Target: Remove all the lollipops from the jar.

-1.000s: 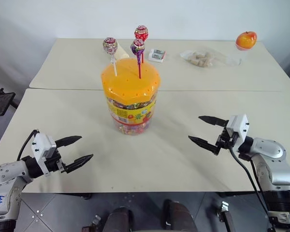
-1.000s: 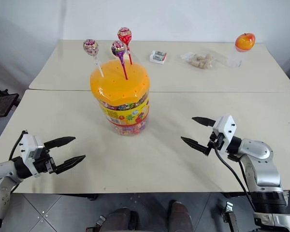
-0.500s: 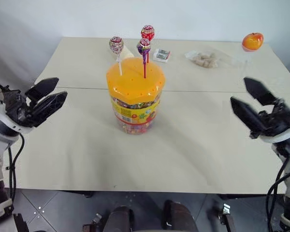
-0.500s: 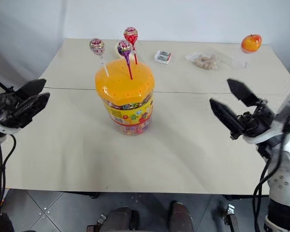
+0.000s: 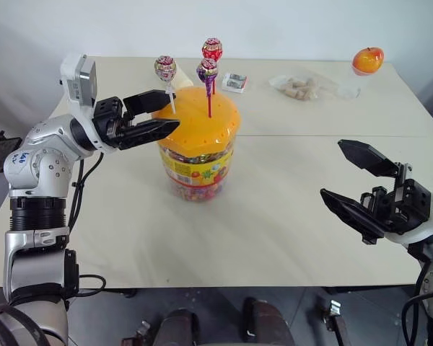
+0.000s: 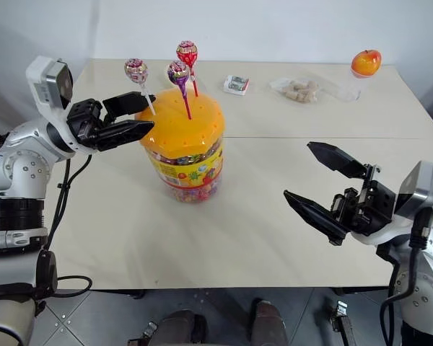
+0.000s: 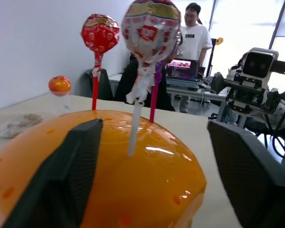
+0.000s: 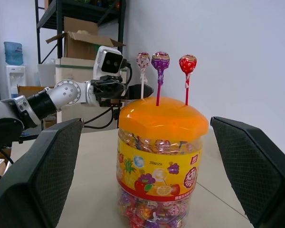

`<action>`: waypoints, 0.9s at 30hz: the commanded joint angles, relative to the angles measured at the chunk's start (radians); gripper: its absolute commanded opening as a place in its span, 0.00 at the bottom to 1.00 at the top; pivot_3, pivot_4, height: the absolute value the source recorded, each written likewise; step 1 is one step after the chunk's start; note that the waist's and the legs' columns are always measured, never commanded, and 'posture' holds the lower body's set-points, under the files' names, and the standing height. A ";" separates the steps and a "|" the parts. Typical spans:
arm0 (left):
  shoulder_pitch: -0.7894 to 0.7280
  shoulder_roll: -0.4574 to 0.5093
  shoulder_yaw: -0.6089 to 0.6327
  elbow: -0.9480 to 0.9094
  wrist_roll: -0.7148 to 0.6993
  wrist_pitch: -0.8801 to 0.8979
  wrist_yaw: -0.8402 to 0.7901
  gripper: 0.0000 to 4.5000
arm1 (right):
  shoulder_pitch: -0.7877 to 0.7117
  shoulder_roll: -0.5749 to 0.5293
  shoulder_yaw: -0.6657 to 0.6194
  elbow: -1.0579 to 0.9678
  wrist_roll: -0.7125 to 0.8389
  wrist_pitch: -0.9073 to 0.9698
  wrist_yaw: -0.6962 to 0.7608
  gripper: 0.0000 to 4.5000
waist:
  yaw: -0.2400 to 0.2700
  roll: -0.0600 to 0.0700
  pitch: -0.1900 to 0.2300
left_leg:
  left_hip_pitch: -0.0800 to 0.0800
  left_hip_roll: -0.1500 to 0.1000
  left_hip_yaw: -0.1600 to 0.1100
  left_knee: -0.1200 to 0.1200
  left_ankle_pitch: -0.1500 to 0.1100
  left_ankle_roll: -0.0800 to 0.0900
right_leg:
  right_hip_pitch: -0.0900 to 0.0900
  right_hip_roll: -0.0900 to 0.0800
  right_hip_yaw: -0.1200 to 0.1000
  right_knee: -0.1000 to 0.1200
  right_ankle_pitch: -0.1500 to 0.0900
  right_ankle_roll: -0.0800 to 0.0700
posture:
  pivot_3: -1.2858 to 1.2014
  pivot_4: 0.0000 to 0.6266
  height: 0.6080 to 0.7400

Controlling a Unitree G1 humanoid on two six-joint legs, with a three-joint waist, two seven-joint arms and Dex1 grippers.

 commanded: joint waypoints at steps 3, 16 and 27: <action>-0.044 -0.038 0.019 0.015 0.026 -0.040 -0.005 0.41 | -0.002 0.020 0.000 -0.026 0.022 -0.026 -0.003 1.00 | 0.003 0.000 0.000 | 0.000 0.000 0.000 0.000 0.000 0.000 | 0.000 0.000 0.000 0.000 0.000 0.000 | 0.52 0.24 1.00; -0.083 -0.095 0.189 0.018 -0.134 0.120 0.117 0.00 | -0.100 0.016 0.031 -0.027 0.141 0.036 -0.060 1.00 | 0.000 0.000 0.000 | 0.000 0.000 -0.001 0.002 0.000 0.000 | 0.000 0.000 0.000 0.001 0.000 0.000 | 0.52 0.24 1.00; 0.149 0.135 0.405 -0.076 -0.154 0.338 0.507 0.00 | -0.194 -0.141 0.196 0.023 -0.049 0.039 0.220 1.00 | -0.007 -0.001 0.001 | 0.001 0.001 -0.002 0.000 0.000 0.000 | 0.000 -0.001 -0.001 0.002 0.000 0.000 | 0.52 0.24 1.00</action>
